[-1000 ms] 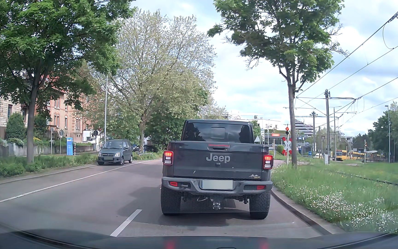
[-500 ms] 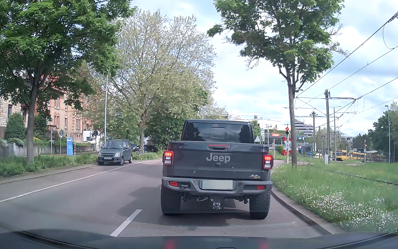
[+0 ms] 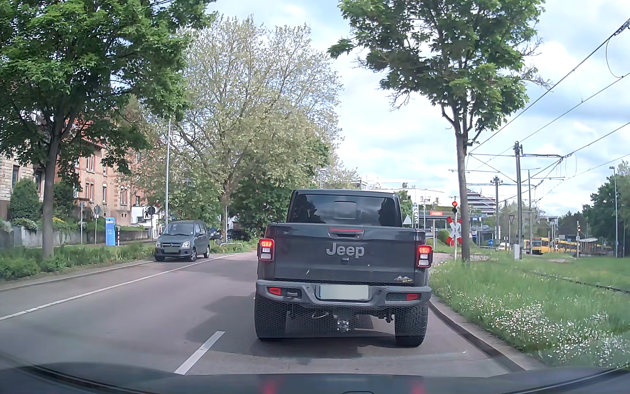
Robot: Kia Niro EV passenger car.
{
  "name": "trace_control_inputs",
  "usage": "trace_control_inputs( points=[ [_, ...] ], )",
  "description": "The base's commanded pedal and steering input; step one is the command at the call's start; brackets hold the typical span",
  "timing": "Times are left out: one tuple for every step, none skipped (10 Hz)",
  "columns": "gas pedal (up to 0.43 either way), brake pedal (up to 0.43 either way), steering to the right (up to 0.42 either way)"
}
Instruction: Follow the waypoints while adhering to traffic rules and regulations
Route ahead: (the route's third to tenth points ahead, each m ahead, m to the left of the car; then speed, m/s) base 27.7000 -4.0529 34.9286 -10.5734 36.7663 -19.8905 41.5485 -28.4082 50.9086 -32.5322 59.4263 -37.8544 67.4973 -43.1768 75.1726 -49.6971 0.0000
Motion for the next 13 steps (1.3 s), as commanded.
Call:
trace_control_inputs(
  points=[
    [0.000, 0.000, -0.011],
    [0.000, 0.000, -0.011],
    [0.000, 0.000, -0.011],
    [0.000, 0.000, -0.011],
    [0.000, 0.000, -0.011],
    [0.000, 0.000, -0.011],
    [0.000, 0.000, -0.011],
    [0.000, 0.000, -0.011],
    [0.000, 0.000, -0.011],
    [0.000, 0.000, -0.012],
    [0.000, 0.000, -0.011],
    [0.000, 0.000, -0.011],
    [0.000, 0.000, -0.012]
  ],
)
